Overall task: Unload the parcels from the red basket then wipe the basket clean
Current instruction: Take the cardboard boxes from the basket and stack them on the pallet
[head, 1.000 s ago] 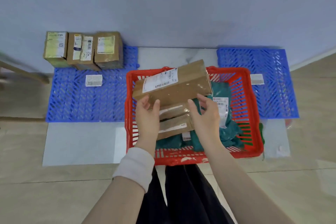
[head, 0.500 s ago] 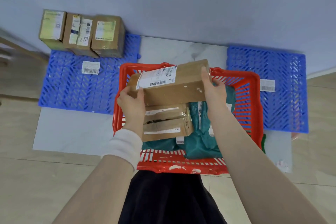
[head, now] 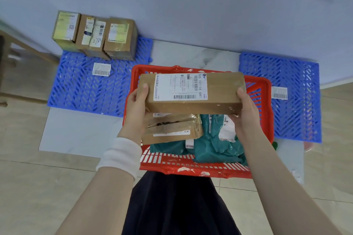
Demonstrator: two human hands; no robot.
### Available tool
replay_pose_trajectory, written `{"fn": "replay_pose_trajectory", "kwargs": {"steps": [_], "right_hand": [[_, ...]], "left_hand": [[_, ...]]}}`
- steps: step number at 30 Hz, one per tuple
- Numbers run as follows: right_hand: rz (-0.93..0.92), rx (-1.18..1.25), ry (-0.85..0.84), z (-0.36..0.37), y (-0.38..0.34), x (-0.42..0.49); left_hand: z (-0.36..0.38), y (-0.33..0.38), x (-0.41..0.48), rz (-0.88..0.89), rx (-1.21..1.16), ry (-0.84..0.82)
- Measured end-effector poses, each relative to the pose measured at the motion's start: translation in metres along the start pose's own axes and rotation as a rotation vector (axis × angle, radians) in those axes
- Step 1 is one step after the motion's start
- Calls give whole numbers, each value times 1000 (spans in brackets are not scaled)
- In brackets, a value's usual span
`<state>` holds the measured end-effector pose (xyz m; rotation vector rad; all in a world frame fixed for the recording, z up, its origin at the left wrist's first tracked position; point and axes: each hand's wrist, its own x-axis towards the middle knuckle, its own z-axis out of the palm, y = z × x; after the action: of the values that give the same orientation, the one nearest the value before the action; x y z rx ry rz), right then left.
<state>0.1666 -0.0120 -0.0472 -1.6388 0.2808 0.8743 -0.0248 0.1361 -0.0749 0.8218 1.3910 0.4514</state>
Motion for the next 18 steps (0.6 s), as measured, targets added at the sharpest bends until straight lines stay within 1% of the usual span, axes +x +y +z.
{"fn": "replay_pose_trajectory", "kwargs": {"steps": [1,3,4,6,8,11,14,18], "right_hand": [[2,22,-19,-5,1,-4],[-10,45,-52,-8,2,-13],[-18,46,-66,-8,2,-18],[-39,43,-89,0,2,-29],[-69,20,-122,14,3,-41],[-127,-39,-189,45,7,-63],[-178,-126,-223,88,14,-87],[-271,-293,-212,158,27,-119]], "left_hand": [[-6,1,-3,-35,-51,-87],[-21,0,-7,-83,-59,-227],[-28,1,-10,-77,-38,-267],[-41,7,-16,-30,-60,-282],[-56,16,-23,32,-110,-223],[-87,31,-26,132,-100,-124],[-127,46,-16,163,-168,-27],[-185,71,10,186,-229,76]]}}
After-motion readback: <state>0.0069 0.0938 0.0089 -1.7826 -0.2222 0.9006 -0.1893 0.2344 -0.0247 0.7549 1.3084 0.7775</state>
